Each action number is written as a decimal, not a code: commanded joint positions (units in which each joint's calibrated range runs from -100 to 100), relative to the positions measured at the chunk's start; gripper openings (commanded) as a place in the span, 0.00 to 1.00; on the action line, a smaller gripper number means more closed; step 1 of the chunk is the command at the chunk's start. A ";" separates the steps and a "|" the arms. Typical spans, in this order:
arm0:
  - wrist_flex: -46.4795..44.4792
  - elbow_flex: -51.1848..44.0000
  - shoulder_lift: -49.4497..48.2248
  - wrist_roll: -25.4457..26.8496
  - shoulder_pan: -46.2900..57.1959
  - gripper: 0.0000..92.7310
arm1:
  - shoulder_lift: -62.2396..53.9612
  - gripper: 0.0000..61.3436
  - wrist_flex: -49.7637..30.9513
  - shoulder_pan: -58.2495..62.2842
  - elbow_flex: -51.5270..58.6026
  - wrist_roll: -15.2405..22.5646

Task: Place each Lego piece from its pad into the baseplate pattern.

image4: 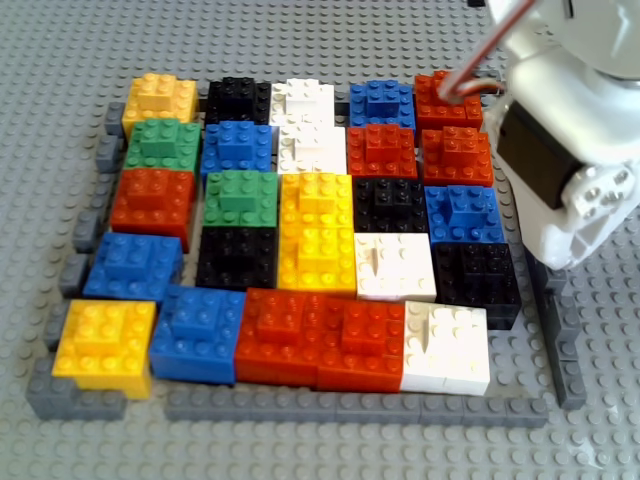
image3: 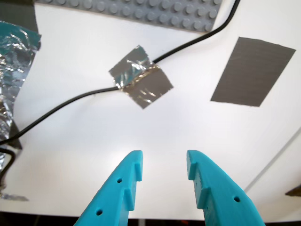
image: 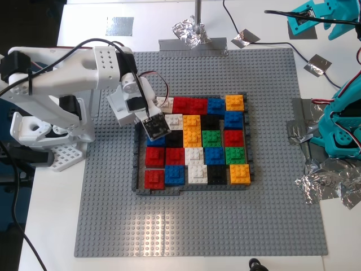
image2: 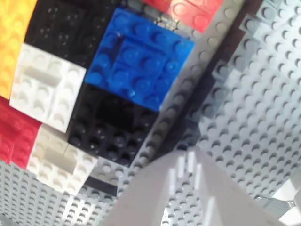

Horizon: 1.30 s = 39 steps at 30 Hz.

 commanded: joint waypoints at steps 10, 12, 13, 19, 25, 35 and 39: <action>-0.04 -0.84 -1.96 0.17 0.45 0.12 | -1.29 0.00 -10.09 3.28 -0.87 -0.39; -0.04 -0.84 -1.96 0.17 0.45 0.12 | -1.46 0.00 -9.69 3.72 -3.94 -1.08; -0.04 -0.84 -1.96 0.17 0.45 0.12 | -1.46 0.00 -9.61 3.72 -4.58 -1.17; -0.04 -0.84 -2.04 0.17 0.45 0.12 | -1.55 0.00 -10.50 4.01 -4.85 -1.17; -0.04 -0.84 -2.04 0.17 0.45 0.12 | -1.63 0.00 -12.21 4.52 -5.48 -1.17; -0.04 -0.84 -1.96 0.17 0.45 0.12 | -3.18 0.00 -8.79 3.72 -8.91 -0.93; -0.04 -0.84 -1.96 0.17 0.45 0.12 | -5.07 0.00 -3.26 3.21 -11.35 -0.78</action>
